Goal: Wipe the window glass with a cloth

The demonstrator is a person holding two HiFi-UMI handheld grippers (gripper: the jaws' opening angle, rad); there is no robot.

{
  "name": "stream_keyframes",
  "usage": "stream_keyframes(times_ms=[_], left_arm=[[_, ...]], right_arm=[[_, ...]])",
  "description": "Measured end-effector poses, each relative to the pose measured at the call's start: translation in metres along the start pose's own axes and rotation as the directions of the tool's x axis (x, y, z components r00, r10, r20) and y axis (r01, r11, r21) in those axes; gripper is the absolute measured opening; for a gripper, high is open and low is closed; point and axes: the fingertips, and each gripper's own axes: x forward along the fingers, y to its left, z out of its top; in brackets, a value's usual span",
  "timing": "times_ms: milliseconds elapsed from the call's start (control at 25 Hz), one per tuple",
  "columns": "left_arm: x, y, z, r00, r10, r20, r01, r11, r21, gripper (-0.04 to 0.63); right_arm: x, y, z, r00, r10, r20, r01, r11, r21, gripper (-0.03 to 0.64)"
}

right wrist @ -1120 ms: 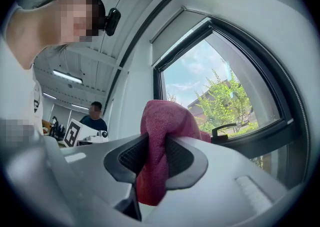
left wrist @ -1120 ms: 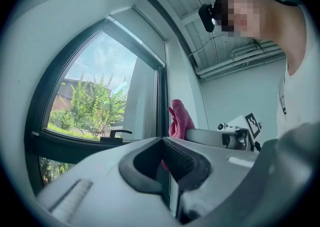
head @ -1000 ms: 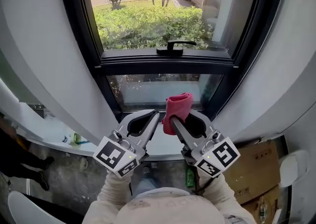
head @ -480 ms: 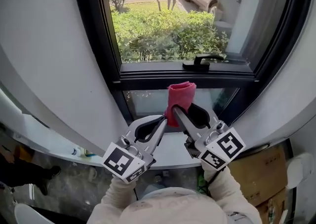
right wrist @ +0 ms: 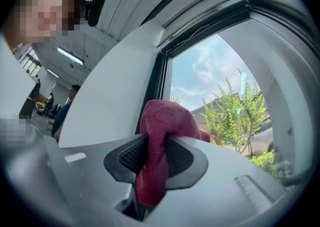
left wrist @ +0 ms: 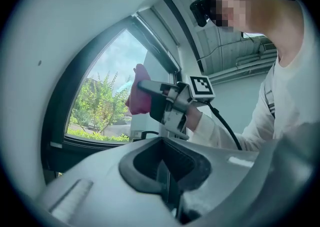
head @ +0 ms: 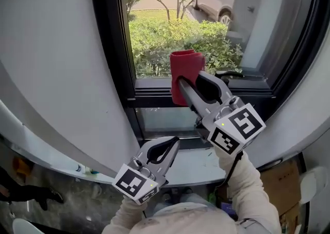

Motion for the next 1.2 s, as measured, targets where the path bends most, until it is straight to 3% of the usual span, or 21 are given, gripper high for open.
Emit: stream_keyframes(times_ms=[280,480,680,1000,1200], left_arm=[[-0.007,0.023,0.006,0.994,0.107,0.036,-0.107,0.994,0.003,0.000],[-0.012,0.038,0.010,0.986,0.161,0.052,-0.162,0.987,0.021,0.000],[-0.017,0.053,0.017,0.976,0.202,0.080,-0.205,0.978,0.025,0.000],[-0.021,0.067,0.019,0.969,0.229,0.090,-0.232,0.972,0.028,0.000],[-0.023,0.068,0.017,0.966,0.241,0.089,-0.244,0.970,0.020,0.000]], right_arm=[[0.075,-0.033,0.056,0.999,0.008,0.053,-0.003,0.996,-0.091,0.112],[0.125,-0.056,0.107,0.994,-0.041,0.104,0.059,0.982,-0.177,0.112],[0.171,-0.073,0.144,0.986,-0.115,0.117,0.145,0.946,-0.290,0.112],[0.216,-0.077,0.146,0.989,-0.136,0.058,0.147,0.947,-0.287,0.112],[0.212,-0.081,0.147,0.988,-0.140,0.060,0.152,0.943,-0.297,0.112]])
